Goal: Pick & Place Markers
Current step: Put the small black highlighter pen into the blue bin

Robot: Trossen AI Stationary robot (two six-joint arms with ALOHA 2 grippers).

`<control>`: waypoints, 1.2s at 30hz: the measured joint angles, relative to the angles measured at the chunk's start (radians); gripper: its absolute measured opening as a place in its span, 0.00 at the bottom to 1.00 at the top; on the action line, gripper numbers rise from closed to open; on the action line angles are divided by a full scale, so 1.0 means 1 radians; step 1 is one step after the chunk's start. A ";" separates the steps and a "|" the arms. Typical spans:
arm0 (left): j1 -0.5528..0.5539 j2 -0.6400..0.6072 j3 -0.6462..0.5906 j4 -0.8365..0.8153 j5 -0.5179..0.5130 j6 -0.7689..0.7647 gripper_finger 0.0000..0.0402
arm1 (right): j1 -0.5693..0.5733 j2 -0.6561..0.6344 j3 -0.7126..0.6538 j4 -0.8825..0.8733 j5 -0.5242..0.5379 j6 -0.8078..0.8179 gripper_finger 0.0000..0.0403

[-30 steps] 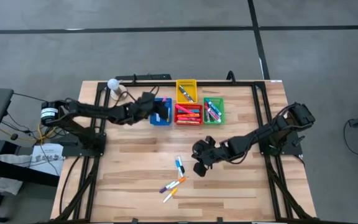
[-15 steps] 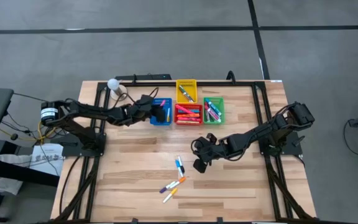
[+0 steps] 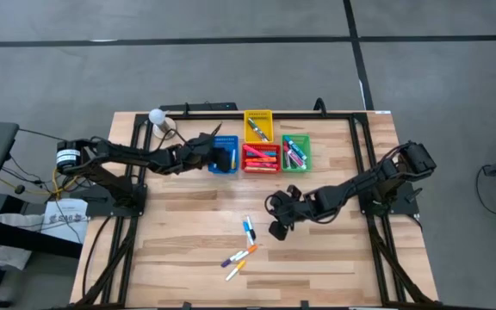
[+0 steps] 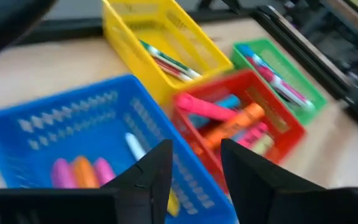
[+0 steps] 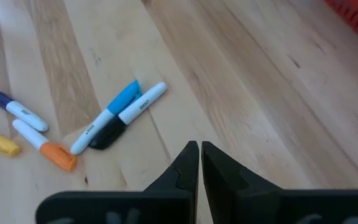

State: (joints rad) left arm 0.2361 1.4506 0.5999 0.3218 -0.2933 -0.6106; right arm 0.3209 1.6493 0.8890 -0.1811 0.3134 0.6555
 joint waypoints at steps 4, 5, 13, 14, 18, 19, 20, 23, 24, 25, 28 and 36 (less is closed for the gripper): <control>-0.051 0.000 0.000 0.000 0.084 0.000 0.34 | 0.010 0.000 0.000 0.000 0.000 0.022 0.03; -0.076 0.000 0.000 0.000 0.087 0.000 0.34 | 0.014 0.000 0.000 0.000 0.000 0.028 0.03; -0.348 0.000 0.000 0.014 0.086 0.006 0.31 | 0.028 0.000 0.000 0.001 0.001 0.052 0.03; -0.389 0.000 0.000 0.017 0.085 0.003 0.30 | 0.028 0.000 0.000 0.004 0.001 0.052 0.03; -0.545 0.000 0.000 0.030 0.071 -0.059 0.28 | 0.019 0.000 0.000 0.019 0.001 0.044 0.03; -0.584 0.000 0.000 0.037 0.055 -0.081 0.28 | 0.013 0.000 -0.001 0.032 0.000 0.029 0.03; -0.621 0.000 0.000 0.047 0.036 -0.097 0.28 | 0.005 0.000 -0.001 0.053 0.000 0.022 0.03; -0.721 -0.005 0.000 0.070 -0.021 -0.127 0.26 | -0.017 0.000 -0.001 0.167 0.000 0.052 0.03; -0.748 -0.013 0.000 0.071 -0.028 -0.127 0.26 | -0.023 0.000 -0.001 0.223 0.000 0.065 0.03; -0.772 -0.026 0.000 0.068 -0.028 -0.127 0.26 | -0.026 0.000 -0.001 0.285 0.000 0.067 0.03; -0.835 -0.105 0.000 -0.012 -0.012 -0.127 0.25 | -0.014 0.000 -0.001 0.482 0.002 0.033 0.03; -1.007 -0.390 -0.050 -0.155 -0.088 -0.127 0.23 | 0.031 0.000 0.096 0.592 0.032 -0.026 0.03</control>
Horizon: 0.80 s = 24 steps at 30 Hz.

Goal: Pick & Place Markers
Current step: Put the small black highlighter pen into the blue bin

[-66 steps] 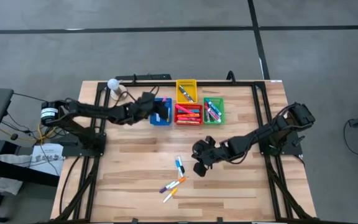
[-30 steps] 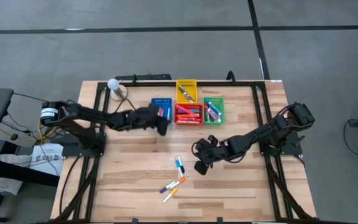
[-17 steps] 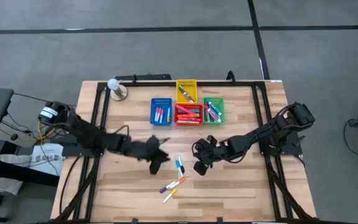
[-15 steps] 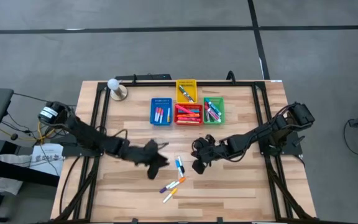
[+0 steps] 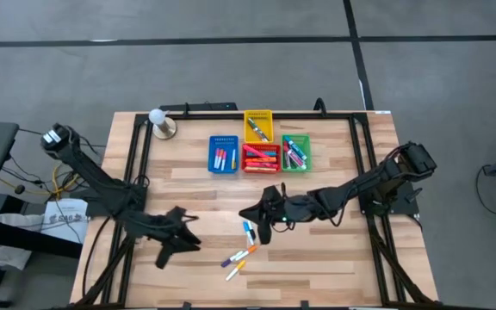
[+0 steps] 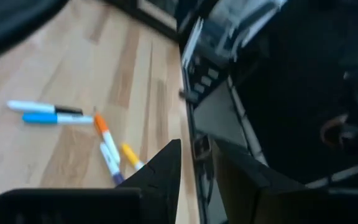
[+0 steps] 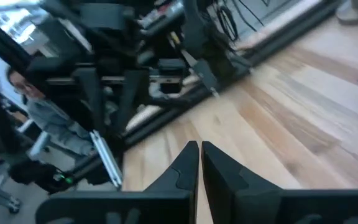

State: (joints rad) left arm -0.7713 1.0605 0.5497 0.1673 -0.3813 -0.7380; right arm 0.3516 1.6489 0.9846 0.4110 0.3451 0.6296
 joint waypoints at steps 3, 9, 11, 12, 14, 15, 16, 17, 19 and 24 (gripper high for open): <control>-0.059 -0.062 -0.023 0.022 -0.130 0.023 0.23 | 0.026 0.000 0.037 0.004 0.046 0.021 0.03; -0.118 -0.086 -0.025 0.126 -0.311 0.043 0.23 | 0.088 0.008 0.051 0.006 0.192 0.159 0.03; -0.120 -0.080 -0.025 0.215 -0.318 0.040 0.23 | 0.099 0.022 0.051 0.013 0.187 0.173 0.03; -0.120 -0.076 -0.025 0.253 -0.318 0.045 0.23 | 0.106 0.024 0.050 0.010 0.182 0.173 0.03; -0.120 -0.064 -0.025 0.316 -0.318 0.068 0.23 | 0.115 0.029 0.050 0.030 0.170 0.173 0.03; -0.120 -0.059 -0.025 0.333 -0.318 0.081 0.23 | 0.115 0.036 0.052 0.040 0.170 0.175 0.03; -0.119 -0.052 -0.025 0.344 -0.319 0.088 0.23 | 0.118 0.041 0.052 0.043 0.170 0.174 0.03; -0.120 -0.040 -0.025 0.352 -0.321 0.093 0.23 | 0.122 0.044 0.050 0.038 0.170 0.166 0.03; -0.119 -0.013 -0.025 0.362 -0.326 0.094 0.23 | 0.124 0.044 0.049 0.039 0.170 0.136 0.03; -0.119 0.078 -0.025 0.489 -0.278 0.129 0.23 | 0.154 0.042 0.070 0.066 0.181 -0.058 0.03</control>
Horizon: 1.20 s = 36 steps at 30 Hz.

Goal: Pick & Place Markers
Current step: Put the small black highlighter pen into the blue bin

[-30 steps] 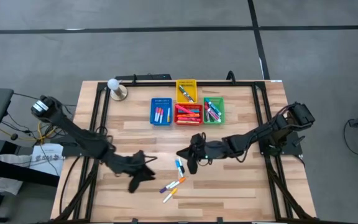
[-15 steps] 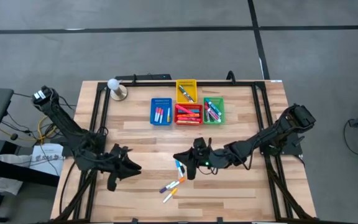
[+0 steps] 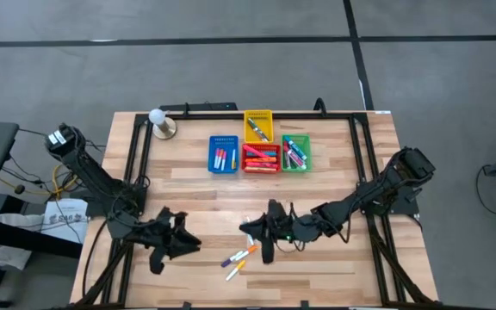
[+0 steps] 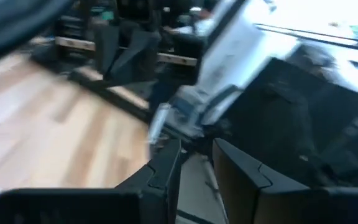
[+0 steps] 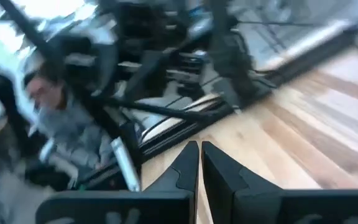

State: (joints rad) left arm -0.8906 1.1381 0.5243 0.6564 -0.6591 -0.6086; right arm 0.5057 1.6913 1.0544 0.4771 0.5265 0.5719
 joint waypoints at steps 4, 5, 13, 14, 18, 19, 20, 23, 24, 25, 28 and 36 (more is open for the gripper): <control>0.006 0.080 0.000 0.220 0.102 0.109 0.23 | 0.037 -0.001 0.091 -0.209 -0.006 -0.083 0.03; 0.006 0.098 0.000 0.255 0.105 0.126 0.23 | 0.040 0.000 0.119 -0.282 -0.007 -0.084 0.03; 0.058 0.164 0.000 0.303 0.094 0.056 0.23 | 0.037 -0.001 0.242 -0.505 -0.003 -0.132 0.03; 0.062 0.168 0.000 0.303 0.094 0.045 0.23 | 0.038 -0.001 0.243 -0.495 -0.006 -0.136 0.03; 0.062 0.174 0.000 0.303 0.093 0.028 0.23 | 0.032 -0.001 0.243 -0.508 -0.037 -0.135 0.03; 0.062 0.174 0.000 0.304 0.092 0.028 0.23 | 0.029 -0.001 0.243 -0.508 -0.040 -0.127 0.03; 0.062 0.174 0.000 0.305 0.092 0.028 0.23 | 0.028 -0.001 0.243 -0.507 -0.039 -0.116 0.03; 0.062 0.174 0.000 0.307 0.091 0.028 0.23 | 0.028 -0.001 0.243 -0.509 -0.033 -0.088 0.03; 0.062 0.174 0.000 0.307 0.091 0.028 0.23 | 0.029 -0.001 0.243 -0.513 -0.033 -0.080 0.03; 0.062 0.174 0.000 0.307 0.091 0.027 0.23 | 0.029 -0.001 0.243 -0.522 -0.034 -0.072 0.03; 0.062 0.174 0.000 0.309 0.091 0.022 0.23 | 0.029 -0.001 0.236 -0.545 -0.034 -0.042 0.03; 0.055 0.174 0.000 0.310 0.092 0.018 0.23 | 0.038 -0.001 0.232 -0.580 -0.034 -0.022 0.03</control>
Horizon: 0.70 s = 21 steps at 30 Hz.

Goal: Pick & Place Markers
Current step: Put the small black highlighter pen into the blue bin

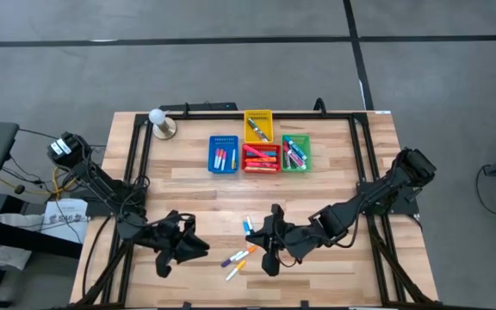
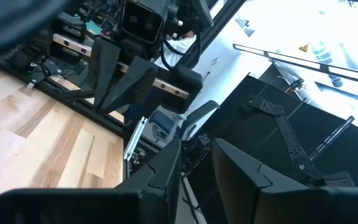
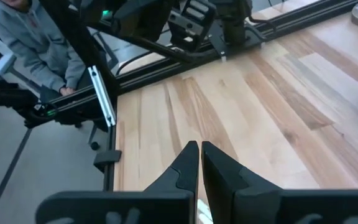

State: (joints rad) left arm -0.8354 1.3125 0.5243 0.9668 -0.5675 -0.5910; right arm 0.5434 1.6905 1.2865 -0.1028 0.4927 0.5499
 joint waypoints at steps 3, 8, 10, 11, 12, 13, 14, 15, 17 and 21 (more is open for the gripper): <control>-0.006 0.000 0.000 0.000 0.000 0.002 0.23 | 0.000 0.000 0.000 0.005 0.000 0.000 0.03; -0.006 0.000 0.000 0.000 0.000 0.002 0.23 | -0.001 0.000 0.000 0.005 0.001 0.000 0.03; -0.006 0.000 0.000 0.000 0.000 0.002 0.23 | 0.000 0.000 0.000 0.005 0.001 0.000 0.03; -0.006 0.000 0.000 0.000 0.000 -0.001 0.23 | -0.001 0.000 0.000 0.005 0.001 0.001 0.03; -0.004 -0.001 0.000 0.001 0.000 -0.014 0.23 | -0.002 0.000 0.000 0.005 0.000 0.004 0.03; 0.003 -0.006 0.000 -0.001 0.005 -0.026 0.23 | -0.003 0.000 0.000 0.005 0.000 0.016 0.03; 0.012 -0.016 0.000 -0.003 0.025 -0.031 0.23 | -0.008 0.000 0.000 0.005 0.000 0.030 0.03; 0.022 -0.026 0.000 0.000 0.049 -0.032 0.23 | -0.013 0.000 0.000 0.005 -0.002 0.048 0.03; 0.042 -0.052 0.000 -0.008 0.081 -0.018 0.23 | -0.025 0.000 0.000 0.006 -0.007 0.097 0.03; 0.077 -0.132 0.000 -0.104 0.092 0.046 0.23 | -0.047 0.000 0.000 0.057 -0.060 0.092 0.04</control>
State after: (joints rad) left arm -0.7580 1.1805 0.5247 0.8625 -0.4754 -0.5451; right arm 0.4960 1.6905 1.2861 -0.0454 0.4323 0.6419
